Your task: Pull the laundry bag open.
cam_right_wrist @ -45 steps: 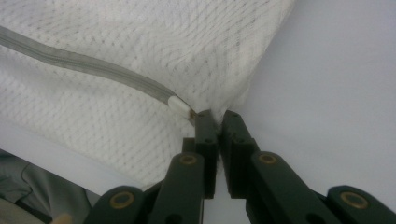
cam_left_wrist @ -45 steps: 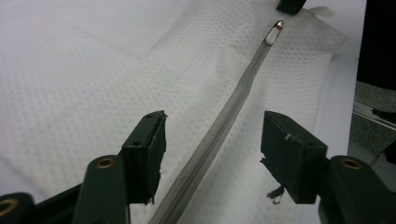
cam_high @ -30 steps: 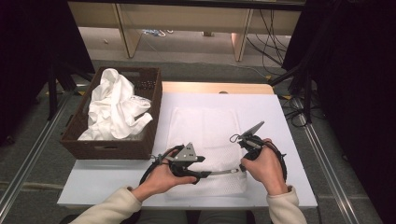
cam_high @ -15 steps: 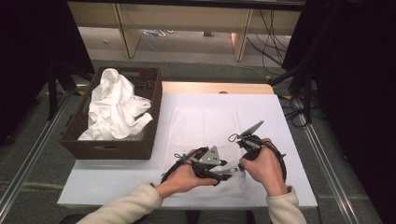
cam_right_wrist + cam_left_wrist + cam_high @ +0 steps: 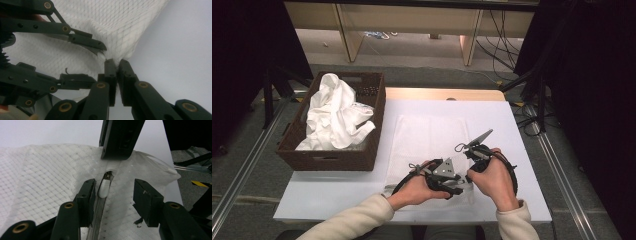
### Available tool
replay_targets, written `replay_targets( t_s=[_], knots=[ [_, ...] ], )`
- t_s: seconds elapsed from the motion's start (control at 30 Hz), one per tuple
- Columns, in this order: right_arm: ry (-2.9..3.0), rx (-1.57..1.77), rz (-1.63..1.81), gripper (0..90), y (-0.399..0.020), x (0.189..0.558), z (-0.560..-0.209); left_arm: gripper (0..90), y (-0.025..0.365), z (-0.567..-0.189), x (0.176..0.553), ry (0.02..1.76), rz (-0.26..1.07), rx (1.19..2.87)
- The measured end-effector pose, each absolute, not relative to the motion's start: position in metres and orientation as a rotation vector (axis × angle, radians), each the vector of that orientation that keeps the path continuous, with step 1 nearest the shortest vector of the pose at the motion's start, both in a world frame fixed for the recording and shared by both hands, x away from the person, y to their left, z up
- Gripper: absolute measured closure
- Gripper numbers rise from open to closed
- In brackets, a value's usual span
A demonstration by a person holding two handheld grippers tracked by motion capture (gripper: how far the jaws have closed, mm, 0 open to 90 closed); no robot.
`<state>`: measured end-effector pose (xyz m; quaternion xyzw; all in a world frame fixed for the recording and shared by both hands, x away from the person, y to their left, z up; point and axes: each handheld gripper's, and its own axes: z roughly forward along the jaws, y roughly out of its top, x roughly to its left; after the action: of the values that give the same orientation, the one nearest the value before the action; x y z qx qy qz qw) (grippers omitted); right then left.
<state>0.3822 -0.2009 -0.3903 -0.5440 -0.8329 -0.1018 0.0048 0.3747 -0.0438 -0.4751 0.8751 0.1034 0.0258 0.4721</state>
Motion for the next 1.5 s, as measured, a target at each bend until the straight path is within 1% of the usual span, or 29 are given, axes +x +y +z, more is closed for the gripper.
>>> replay_targets(
  t_s=[0.1,0.27,0.43,0.67,0.87,1.23,1.33,1.5],
  knots=[
    [-2.599,-1.711,-0.315,86.8,-0.2016,0.3828,-0.391,55.0,-0.0444,-0.4753,0.3715,0.26,0.021,2.131],
    [-2.618,-1.693,-0.304,86.8,-0.2035,0.3839,-0.3923,57.4,-0.0443,-0.4757,0.37,0.266,0.015,2.141],
    [-2.629,-1.698,-0.335,86.8,-0.2044,0.3842,-0.3924,61.1,-0.0421,-0.4796,0.3713,0.309,-0.041,2.127],
    [-2.605,-1.692,-0.322,86.8,-0.2035,0.3837,-0.3906,61.7,-0.0437,-0.4798,0.3729,0.315,-0.035,2.127],
    [-2.624,-1.695,-0.322,86.8,-0.2027,0.3833,-0.3912,66.5,-0.0468,-0.4773,0.3744,0.354,-0.068,2.097],
    [-2.626,-1.698,-0.319,86.8,-0.2028,0.3833,-0.3913,66.0,-0.0464,-0.4766,0.3769,0.412,-0.089,2.091],
    [-2.605,-1.709,-0.321,86.8,-0.2009,0.382,-0.3902,69.7,-0.0468,-0.4766,0.3773,0.419,-0.088,2.093],
    [-2.62,-1.698,-0.325,86.8,-0.2016,0.3824,-0.3902,71.8,-0.0474,-0.4763,0.3782,0.454,-0.095,2.089]
  ],
)
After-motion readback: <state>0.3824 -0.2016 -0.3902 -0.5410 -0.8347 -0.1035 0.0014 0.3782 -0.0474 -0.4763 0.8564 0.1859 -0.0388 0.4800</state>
